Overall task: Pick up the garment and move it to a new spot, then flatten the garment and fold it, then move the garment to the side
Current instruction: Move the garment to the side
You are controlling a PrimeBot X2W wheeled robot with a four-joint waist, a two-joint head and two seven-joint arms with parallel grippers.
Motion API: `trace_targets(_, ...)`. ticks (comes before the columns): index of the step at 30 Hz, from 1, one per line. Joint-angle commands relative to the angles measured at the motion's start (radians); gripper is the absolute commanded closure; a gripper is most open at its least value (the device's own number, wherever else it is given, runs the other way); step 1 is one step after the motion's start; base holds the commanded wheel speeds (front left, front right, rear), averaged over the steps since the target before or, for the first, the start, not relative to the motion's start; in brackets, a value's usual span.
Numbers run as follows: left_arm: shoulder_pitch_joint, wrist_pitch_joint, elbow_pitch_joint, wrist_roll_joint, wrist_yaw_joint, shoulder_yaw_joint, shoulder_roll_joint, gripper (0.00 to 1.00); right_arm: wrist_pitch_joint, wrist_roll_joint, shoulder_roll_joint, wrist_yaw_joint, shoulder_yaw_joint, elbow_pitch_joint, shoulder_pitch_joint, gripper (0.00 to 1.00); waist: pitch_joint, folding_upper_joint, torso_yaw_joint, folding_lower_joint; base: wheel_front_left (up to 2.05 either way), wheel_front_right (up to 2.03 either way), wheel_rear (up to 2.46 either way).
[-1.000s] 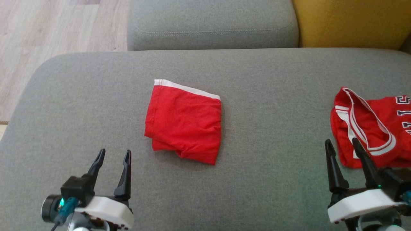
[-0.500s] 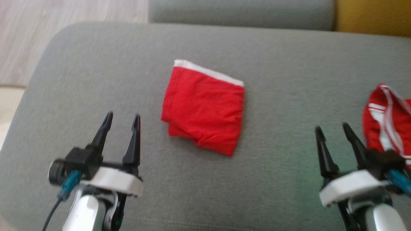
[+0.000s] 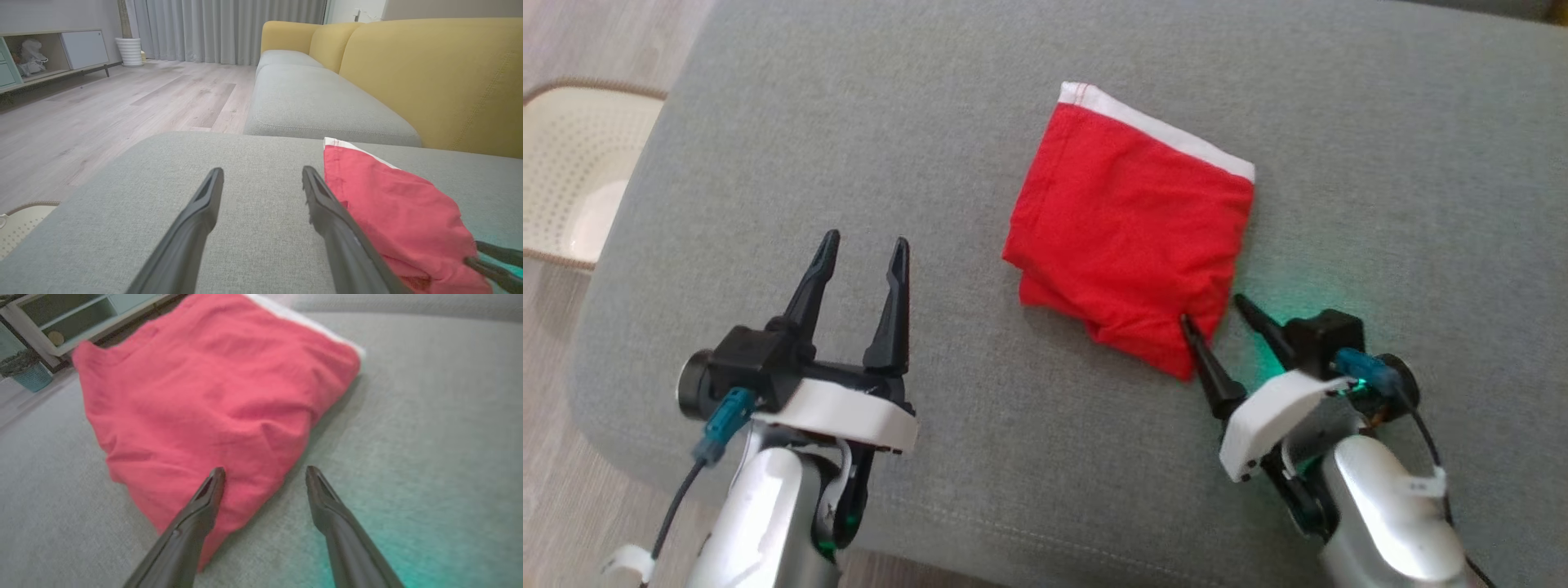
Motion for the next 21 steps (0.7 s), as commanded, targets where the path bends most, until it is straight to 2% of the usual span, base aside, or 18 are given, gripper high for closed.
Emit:
trace_targets(1,-0.044,-0.011,-0.025,0.002,-0.002,0.035,0.007,0.0,-0.012,0.017,0.006,0.007,0.036,0.013,-0.043,0.0,0.012,0.0,0.011,-0.0002,0.0,0.0,0.0)
trace_targets(8,-0.041,-0.012,-0.038,0.013,-0.007,0.052,-0.002,0.0,0.004,0.086,0.019,0.007,0.077,0.176,-0.125,0.0,0.018,0.0,-0.002,-0.0002,0.0,0.0,0.0)
trace_targets(9,-0.04,-0.012,-0.039,0.016,-0.009,0.054,-0.003,0.0,0.017,0.103,0.021,0.007,0.086,0.195,-0.132,0.26,0.018,0.0,-0.006,-0.0002,0.0,0.0,0.0)
trace_targets(10,-0.04,-0.012,-0.04,0.018,-0.01,0.055,-0.004,0.0,0.022,0.111,0.022,0.007,0.096,0.208,-0.14,0.92,0.018,0.0,-0.01,-0.0002,0.0,0.0,0.0)
trace_targets(11,-0.04,-0.012,-0.041,0.02,-0.011,0.056,-0.005,0.0,0.023,0.124,0.024,0.007,0.102,0.217,-0.145,1.0,0.017,0.0,-0.013,-0.0002,0.0,0.0,0.0)
trace_targets(15,-0.037,-0.012,-0.041,0.028,-0.017,0.061,-0.007,0.0,0.019,0.172,0.027,0.007,0.125,0.237,-0.157,1.0,0.012,0.0,-0.033,-0.0002,0.0,0.0,0.0)
trace_targets(19,-0.032,-0.012,-0.049,0.034,-0.018,0.072,-0.006,0.0,0.002,0.165,0.025,0.007,0.155,0.226,-0.176,1.0,0.008,0.0,-0.067,-0.0002,0.0,0.0,0.0)
trace_targets(21,-0.027,-0.012,-0.055,0.037,-0.019,0.078,-0.003,0.0,0.004,0.153,0.004,0.007,0.176,0.204,-0.179,1.0,0.008,0.0,-0.093,-0.0002,0.0,0.0,0.0)
